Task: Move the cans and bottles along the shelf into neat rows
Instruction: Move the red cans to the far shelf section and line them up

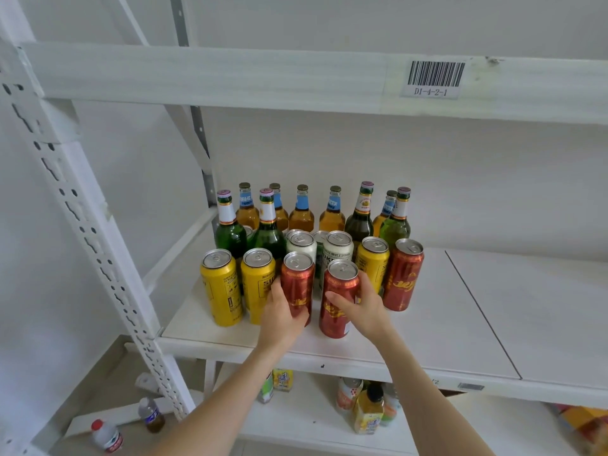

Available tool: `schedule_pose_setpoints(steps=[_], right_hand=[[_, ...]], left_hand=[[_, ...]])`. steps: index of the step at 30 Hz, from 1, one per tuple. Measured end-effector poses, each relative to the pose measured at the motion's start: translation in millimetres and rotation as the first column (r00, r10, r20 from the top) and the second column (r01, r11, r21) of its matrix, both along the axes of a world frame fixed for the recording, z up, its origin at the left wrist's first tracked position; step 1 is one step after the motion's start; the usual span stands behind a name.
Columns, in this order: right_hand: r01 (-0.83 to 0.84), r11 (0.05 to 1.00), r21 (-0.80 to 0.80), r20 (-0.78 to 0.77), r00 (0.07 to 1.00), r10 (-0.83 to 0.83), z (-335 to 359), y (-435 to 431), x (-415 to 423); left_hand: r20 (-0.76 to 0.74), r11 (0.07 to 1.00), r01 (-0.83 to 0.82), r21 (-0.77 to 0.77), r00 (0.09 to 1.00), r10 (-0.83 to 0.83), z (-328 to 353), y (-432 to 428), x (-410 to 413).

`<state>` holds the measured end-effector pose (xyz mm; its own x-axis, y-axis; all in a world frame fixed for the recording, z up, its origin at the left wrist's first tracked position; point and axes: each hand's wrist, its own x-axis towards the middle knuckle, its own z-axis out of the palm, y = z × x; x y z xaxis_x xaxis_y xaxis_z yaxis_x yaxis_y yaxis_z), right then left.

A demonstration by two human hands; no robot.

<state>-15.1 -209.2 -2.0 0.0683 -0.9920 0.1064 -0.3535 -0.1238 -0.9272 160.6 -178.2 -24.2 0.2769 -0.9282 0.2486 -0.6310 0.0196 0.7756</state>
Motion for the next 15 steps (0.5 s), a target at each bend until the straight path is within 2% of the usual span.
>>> schedule_pose_setpoints(steps=[6,15], right_hand=[[-0.077,0.994,0.072,0.179,0.982,0.063,-2,-13,-7],[-0.077,0.993,0.092,0.285,0.957,0.048,-5,-16,-24]], left_hand=[[-0.149,0.996,-0.073,0.051,0.986,0.079,-9,-20,-11],[-0.290,0.997,-0.074,0.018,0.954,0.076,-16,-31,-15]])
